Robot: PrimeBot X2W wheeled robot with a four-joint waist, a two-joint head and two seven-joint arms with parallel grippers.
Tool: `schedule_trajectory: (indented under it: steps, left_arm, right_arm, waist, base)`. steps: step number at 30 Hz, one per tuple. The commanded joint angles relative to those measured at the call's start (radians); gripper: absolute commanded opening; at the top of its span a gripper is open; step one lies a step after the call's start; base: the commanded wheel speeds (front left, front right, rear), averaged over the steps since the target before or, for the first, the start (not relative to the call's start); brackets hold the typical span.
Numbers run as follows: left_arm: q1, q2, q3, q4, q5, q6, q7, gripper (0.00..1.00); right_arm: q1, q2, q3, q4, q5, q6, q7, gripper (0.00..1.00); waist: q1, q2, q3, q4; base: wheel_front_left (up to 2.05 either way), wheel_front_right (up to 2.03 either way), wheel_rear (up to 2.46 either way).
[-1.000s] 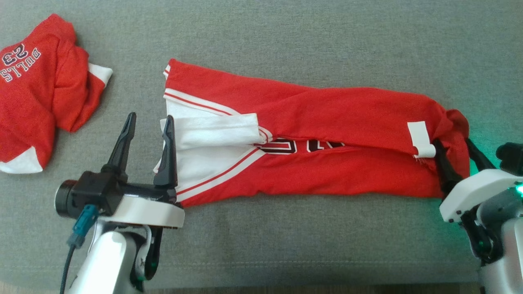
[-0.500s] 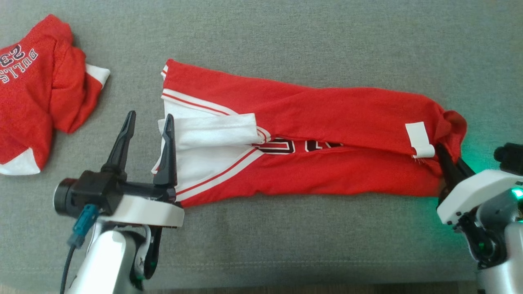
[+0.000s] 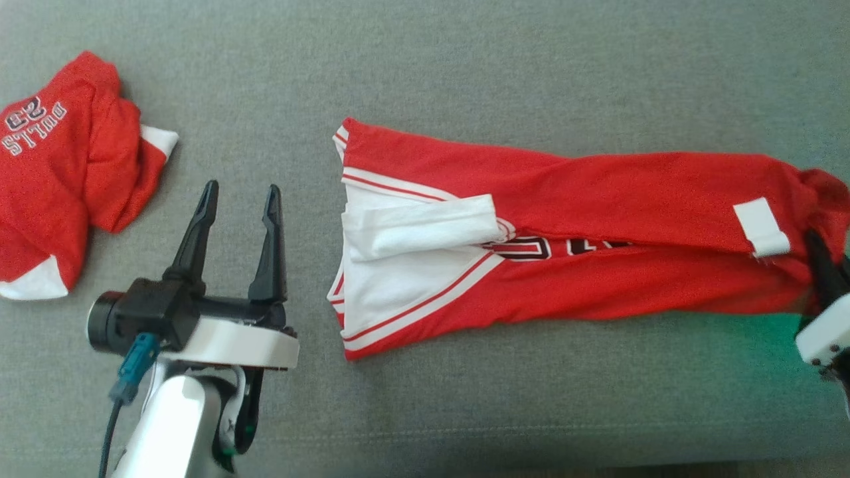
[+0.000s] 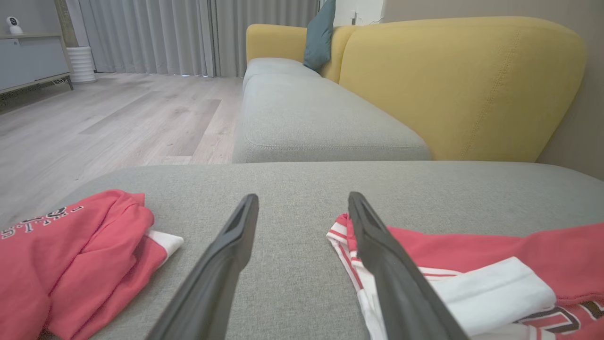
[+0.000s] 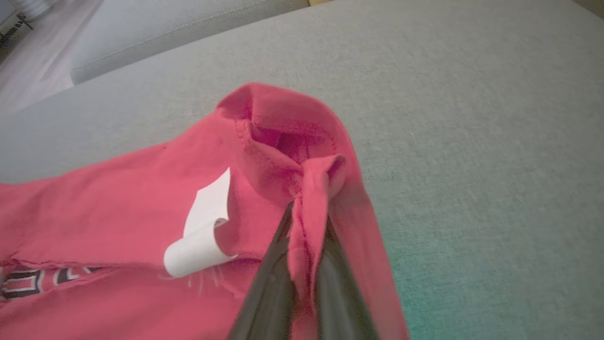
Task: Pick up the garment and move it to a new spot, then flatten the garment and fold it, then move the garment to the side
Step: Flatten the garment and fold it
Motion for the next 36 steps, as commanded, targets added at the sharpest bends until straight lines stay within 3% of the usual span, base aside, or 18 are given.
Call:
schedule_trajectory:
  steps: [1,8,14,20,24,33,34,35,36]
  left_arm:
    - [-0.011,0.011,0.038,-0.028,0.009,-0.004,-0.009,1.00]
    - [0.015,0.012,0.042,-0.015,0.011,-0.008,-0.009,1.00]
    - [0.023,0.009,0.033,-0.010,0.012,-0.012,-0.009,1.00]
    - [0.020,0.004,0.011,-0.004,0.016,-0.017,-0.009,1.00]
    - [0.007,-0.001,0.000,-0.001,0.016,-0.021,-0.008,1.00]
    - [-0.021,-0.007,-0.005,0.019,0.011,-0.026,-0.009,1.00]
    - [-0.023,-0.008,-0.004,0.021,0.010,-0.026,-0.009,1.00]
    - [-0.024,-0.008,-0.003,0.024,0.011,-0.026,-0.009,1.00]
    - [-0.025,-0.008,-0.003,0.025,0.011,-0.026,-0.009,1.00]
  right_arm:
    - [0.002,-0.027,0.023,-0.066,0.015,-0.001,0.015,0.00]
    - [-0.021,0.085,0.176,-0.256,0.137,-0.001,0.164,0.00]
    - [-0.060,0.174,0.303,-0.273,0.267,-0.001,0.221,0.00]
    - [-0.164,0.194,0.546,-0.105,0.495,-0.001,0.071,0.00]
    - [-0.245,0.194,0.702,0.005,0.555,-0.001,-0.022,0.00]
    - [-0.381,0.194,0.894,0.229,0.679,-0.001,-0.188,0.00]
    - [-0.392,0.194,0.909,0.246,0.692,-0.001,-0.203,0.23]
    - [-0.404,0.194,0.923,0.264,0.698,-0.001,-0.217,0.82]
    - [-0.415,0.194,0.938,0.280,0.702,-0.001,-0.229,1.00]
  waist:
    - [0.0000,0.0000,-0.018,-0.006]
    - [0.0000,0.0000,-0.073,-0.026]
    - [0.0000,0.0000,-0.092,-0.024]
    - [0.0000,0.0000,-0.089,0.013]
    - [0.0000,0.0000,-0.070,0.044]
    - [0.0000,0.0000,-0.034,0.081]
    - [0.0000,0.0000,-0.033,0.082]
    - [0.0000,0.0000,-0.032,0.082]
    - [0.0000,0.0000,-0.032,0.082]
  base:
    - [0.00,0.00,0.00]
    - [0.00,0.00,0.00]
    - [0.00,0.00,0.00]
    - [0.00,0.00,0.00]
    - [0.00,0.00,0.00]
    - [0.00,0.00,0.00]
    - [0.00,0.00,0.00]
    - [0.00,0.00,0.00]
    - [0.00,0.00,0.00]
